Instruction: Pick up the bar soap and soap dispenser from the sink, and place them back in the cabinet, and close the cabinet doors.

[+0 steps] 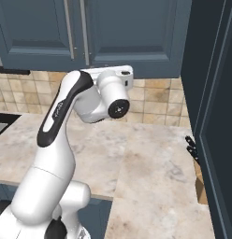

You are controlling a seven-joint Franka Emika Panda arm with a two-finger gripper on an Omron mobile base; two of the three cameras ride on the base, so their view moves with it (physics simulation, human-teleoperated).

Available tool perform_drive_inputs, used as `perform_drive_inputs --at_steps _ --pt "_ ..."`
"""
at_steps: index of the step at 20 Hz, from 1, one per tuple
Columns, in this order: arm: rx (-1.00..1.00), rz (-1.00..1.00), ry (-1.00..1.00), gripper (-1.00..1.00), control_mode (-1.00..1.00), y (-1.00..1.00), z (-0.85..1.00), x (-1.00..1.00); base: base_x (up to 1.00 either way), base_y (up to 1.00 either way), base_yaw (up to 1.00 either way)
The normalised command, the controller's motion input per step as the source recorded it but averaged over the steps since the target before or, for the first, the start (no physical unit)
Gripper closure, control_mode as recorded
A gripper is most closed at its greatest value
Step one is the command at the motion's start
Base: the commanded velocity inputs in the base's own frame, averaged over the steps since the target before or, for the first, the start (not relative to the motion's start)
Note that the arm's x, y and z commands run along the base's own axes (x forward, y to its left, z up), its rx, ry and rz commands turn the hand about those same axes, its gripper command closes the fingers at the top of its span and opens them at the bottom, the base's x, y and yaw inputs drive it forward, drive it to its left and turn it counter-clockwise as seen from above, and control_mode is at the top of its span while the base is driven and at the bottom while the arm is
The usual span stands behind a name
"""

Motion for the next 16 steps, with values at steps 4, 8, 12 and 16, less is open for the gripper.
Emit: perform_drive_inputs --at_steps 4,8,12,16 --pt "0.00 -0.02 0.01 -1.00 -1.00 0.00 0.00 0.30 0.00 0.00 0.00" --pt "0.00 -0.02 0.03 -1.00 -1.00 0.00 0.00 0.33 0.00 0.00 0.00" --pt "0.00 0.00 0.03 -1.00 -1.00 0.00 0.00 0.27 0.00 0.00 0.00" --pt "0.00 0.00 0.02 -1.00 -1.00 0.00 0.00 0.15 0.00 0.00 0.00"
